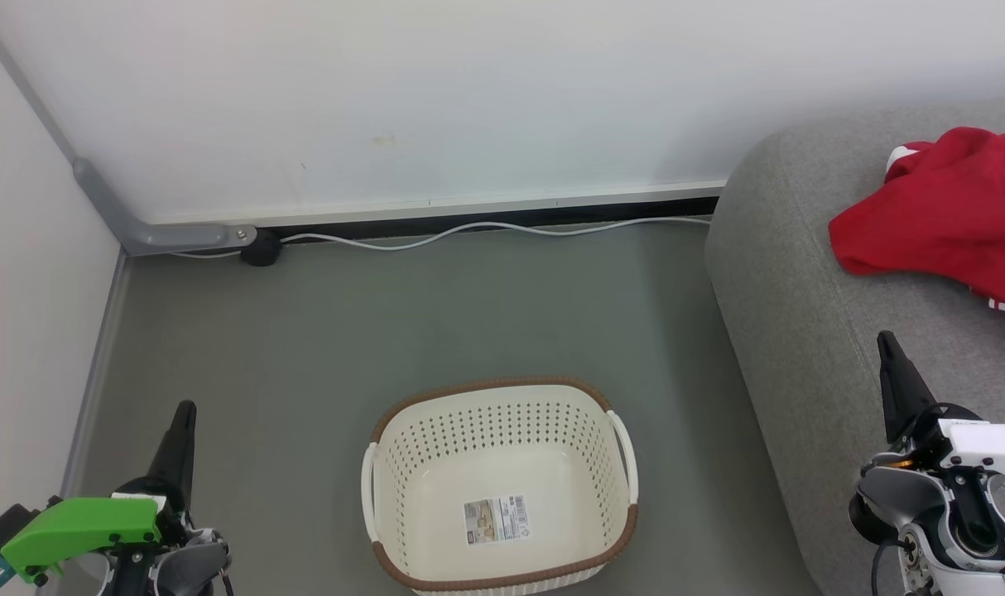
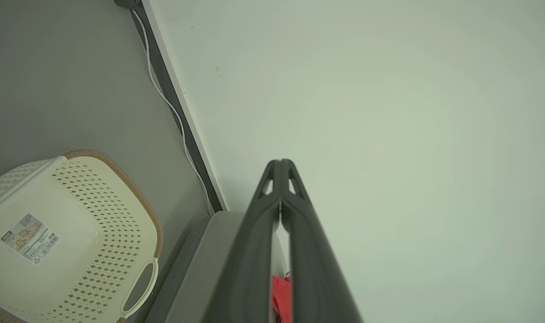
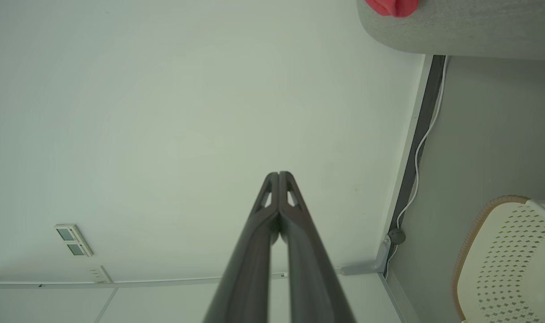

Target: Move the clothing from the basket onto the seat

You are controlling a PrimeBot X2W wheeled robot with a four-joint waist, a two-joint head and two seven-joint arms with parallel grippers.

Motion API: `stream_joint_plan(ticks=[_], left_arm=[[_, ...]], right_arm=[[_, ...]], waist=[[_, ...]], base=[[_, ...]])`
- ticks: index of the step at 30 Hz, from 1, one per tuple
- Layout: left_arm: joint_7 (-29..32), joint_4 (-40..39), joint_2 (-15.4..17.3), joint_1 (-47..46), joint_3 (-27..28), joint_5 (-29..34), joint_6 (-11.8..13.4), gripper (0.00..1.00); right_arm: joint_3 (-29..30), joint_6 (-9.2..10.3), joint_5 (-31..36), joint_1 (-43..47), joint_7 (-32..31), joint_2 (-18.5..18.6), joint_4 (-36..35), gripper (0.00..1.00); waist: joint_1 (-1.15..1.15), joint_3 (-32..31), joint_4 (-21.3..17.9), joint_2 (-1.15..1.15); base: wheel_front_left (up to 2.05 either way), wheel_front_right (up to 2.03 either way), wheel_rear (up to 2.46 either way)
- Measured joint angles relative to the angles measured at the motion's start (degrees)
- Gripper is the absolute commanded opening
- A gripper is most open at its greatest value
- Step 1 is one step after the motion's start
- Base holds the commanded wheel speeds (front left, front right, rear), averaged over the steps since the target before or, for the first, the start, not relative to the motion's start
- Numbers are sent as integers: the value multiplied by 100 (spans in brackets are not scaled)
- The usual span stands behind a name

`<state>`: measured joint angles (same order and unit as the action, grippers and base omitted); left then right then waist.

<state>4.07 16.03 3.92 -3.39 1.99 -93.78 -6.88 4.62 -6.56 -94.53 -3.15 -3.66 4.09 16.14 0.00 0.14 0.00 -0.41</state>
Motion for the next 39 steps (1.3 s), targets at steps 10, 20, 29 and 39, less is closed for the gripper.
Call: stream_joint_plan(ticks=[10, 20, 29, 39], left_arm=[[41, 4, -1, -2, 2, 0, -1, 0], [41, 7, -2, -3, 4, 0, -21, 0], [41, 7, -3, -4, 7, 0, -21, 0], [41, 5, -4, -4, 10, 0, -21, 0]], right_arm=[[4, -2, 0, -1, 0, 0, -1, 0], [10, -8, 0, -1, -1, -1, -2, 0], [15, -9, 0, -1, -16, -2, -3, 0], [21, -9, 0, -1, -18, -2, -5, 0]], waist=[[0, 0, 0, 0], [0, 0, 0, 0], [0, 1, 0, 0], [0, 1, 0, 0]], base=[[0, 0, 0], [0, 0, 0], [0, 0, 0], [0, 0, 0]])
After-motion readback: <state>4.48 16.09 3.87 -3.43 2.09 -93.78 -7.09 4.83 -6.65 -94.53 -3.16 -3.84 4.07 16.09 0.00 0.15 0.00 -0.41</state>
